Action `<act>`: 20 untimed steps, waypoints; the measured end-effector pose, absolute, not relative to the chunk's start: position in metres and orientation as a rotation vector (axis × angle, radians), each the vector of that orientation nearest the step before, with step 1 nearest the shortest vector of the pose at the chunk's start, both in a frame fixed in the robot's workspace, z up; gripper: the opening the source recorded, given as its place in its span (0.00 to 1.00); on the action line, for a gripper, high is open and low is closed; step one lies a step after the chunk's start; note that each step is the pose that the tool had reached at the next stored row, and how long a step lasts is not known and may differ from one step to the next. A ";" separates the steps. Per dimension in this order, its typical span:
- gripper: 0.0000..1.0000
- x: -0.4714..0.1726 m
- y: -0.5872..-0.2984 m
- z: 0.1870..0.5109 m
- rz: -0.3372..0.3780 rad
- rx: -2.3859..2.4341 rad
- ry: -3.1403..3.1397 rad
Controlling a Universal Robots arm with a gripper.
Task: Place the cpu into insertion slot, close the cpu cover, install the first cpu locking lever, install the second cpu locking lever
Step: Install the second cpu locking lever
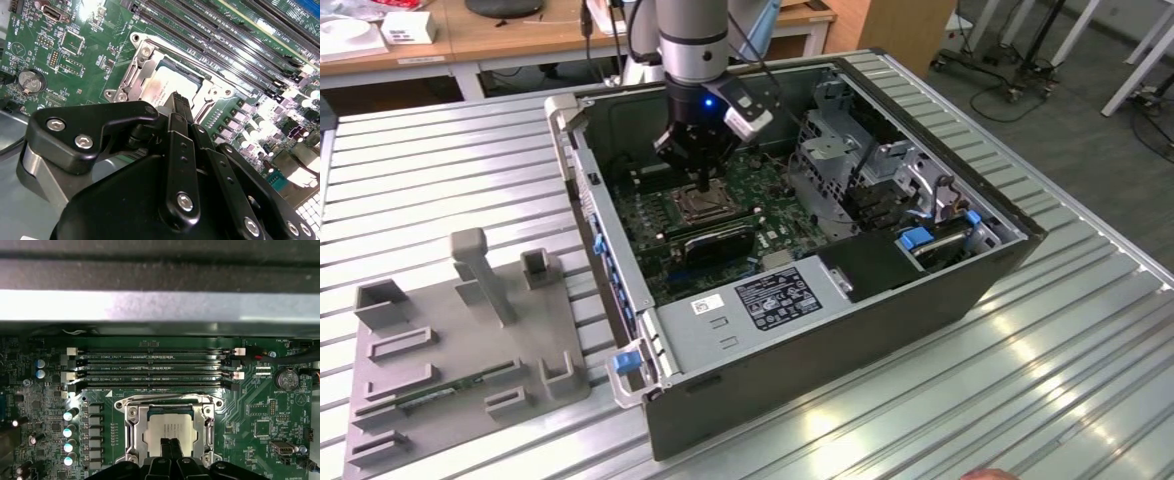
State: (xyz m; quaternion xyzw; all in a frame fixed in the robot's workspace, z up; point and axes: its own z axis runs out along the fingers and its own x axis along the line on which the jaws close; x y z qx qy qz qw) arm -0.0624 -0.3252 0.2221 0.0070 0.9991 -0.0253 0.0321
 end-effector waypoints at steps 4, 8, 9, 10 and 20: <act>0.11 -0.062 -0.325 0.224 -0.078 0.022 3.076; 0.11 -0.062 -0.325 0.224 -0.078 0.022 3.076; 0.11 -0.062 -0.325 0.224 -0.078 0.022 3.076; 0.11 -0.062 -0.325 0.224 -0.078 0.022 3.076; 0.11 -0.062 -0.325 0.225 -0.078 0.022 3.076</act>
